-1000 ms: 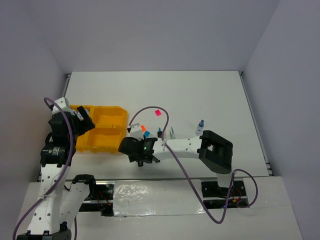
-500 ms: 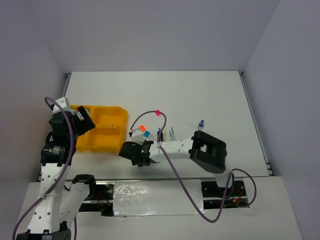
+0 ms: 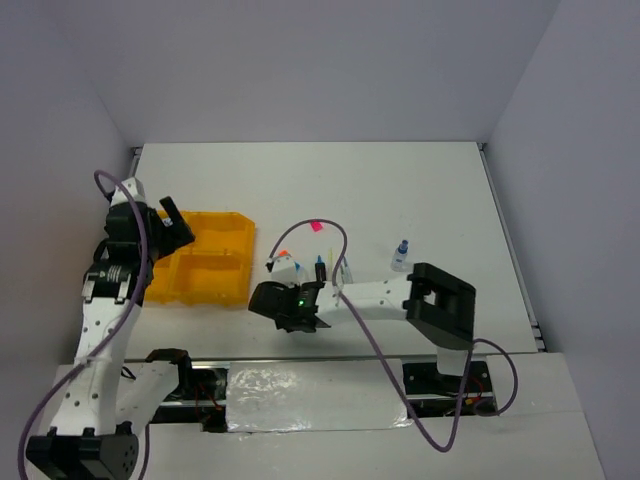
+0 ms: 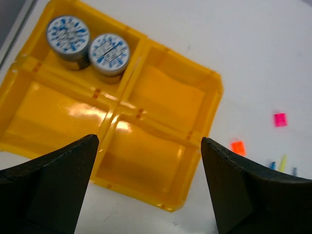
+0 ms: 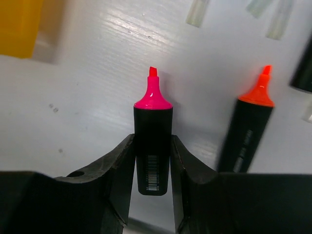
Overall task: Sort the stationery into containers
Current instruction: Pick up the pen from the center of the board, then close the pen cap on the pen.
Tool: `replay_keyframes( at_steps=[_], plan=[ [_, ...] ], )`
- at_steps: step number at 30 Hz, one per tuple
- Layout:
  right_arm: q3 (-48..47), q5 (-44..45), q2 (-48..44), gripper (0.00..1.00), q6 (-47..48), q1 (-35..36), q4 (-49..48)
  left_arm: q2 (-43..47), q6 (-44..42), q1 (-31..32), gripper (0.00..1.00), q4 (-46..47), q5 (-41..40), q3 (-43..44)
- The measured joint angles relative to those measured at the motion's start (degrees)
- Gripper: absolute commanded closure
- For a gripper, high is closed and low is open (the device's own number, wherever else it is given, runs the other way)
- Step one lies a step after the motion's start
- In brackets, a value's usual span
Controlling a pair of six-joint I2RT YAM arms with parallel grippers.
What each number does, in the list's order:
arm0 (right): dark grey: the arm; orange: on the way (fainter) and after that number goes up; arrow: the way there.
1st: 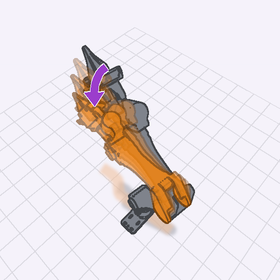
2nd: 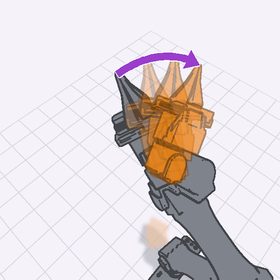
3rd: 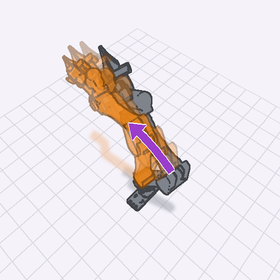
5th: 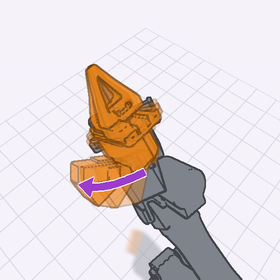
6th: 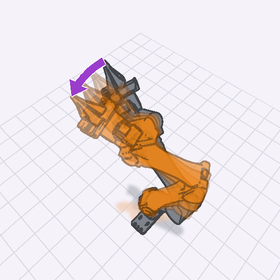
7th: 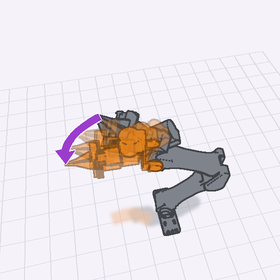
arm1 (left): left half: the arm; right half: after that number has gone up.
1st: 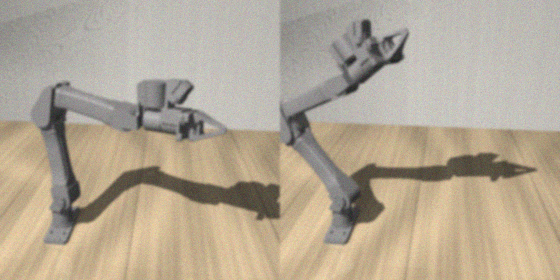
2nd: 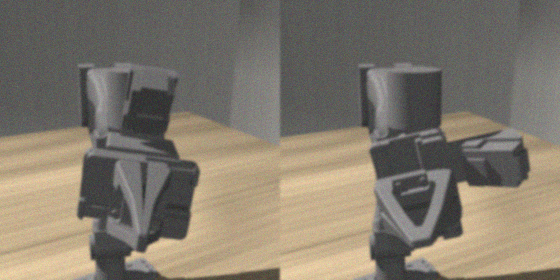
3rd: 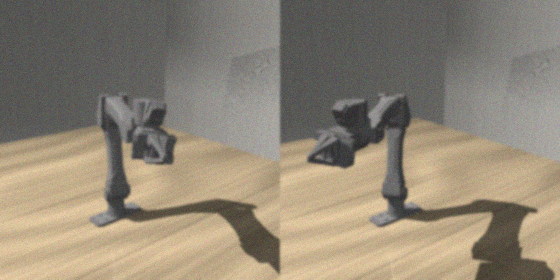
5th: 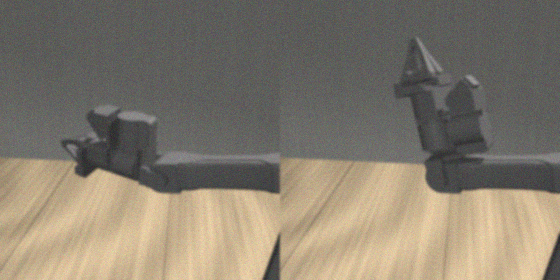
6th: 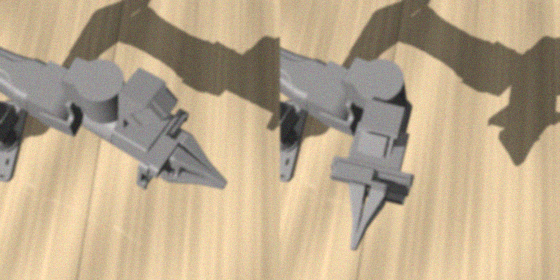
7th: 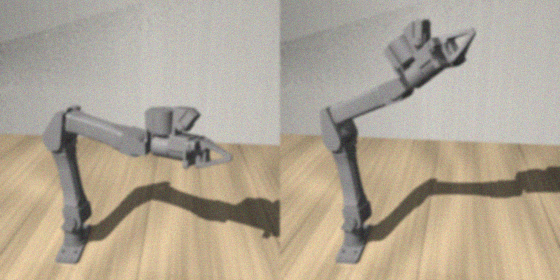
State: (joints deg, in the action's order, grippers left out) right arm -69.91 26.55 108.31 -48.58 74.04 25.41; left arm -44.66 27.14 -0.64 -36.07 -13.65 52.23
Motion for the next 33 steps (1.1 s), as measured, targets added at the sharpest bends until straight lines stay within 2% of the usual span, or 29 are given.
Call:
replay_keyframes(
  at_steps=[4,9,12,18,22,33],
  plan=[
    [3.45,0.11,-12.28,1.0,3.1,-1.46,0.94,-8.85,3.37,4.72,0.01,2.12,1.73,8.68],
    [7.28,1.84,-34.73,1.0,6.8,-7.54,2.12,-26.86,8.17,20.96,0.01,4.59,-3.78,25.24],
    [9.09,4.04,-45.09,1.0,7.56,-8.2,7.39,-40.28,12.72,26.6,0.01,5.64,-7.78,34.71],
    [14.93,7.65,-60.52,1.0,6.71,-8.35,18.58,-65.2,23.08,33.42,0.01,-3.13,-14.23,54.21],
    [18.75,7.76,-66.45,1.0,5.57,-8.5,22.64,-76.54,27.8,35.95,0.01,-6.64,-15.26,63.49],
    [23.67,6.58,-69.64,1.0,4.96,-8.57,24.5,-87.45,30.51,38.69,0.1,-8.96,-18.88,68.39]
  ],
)
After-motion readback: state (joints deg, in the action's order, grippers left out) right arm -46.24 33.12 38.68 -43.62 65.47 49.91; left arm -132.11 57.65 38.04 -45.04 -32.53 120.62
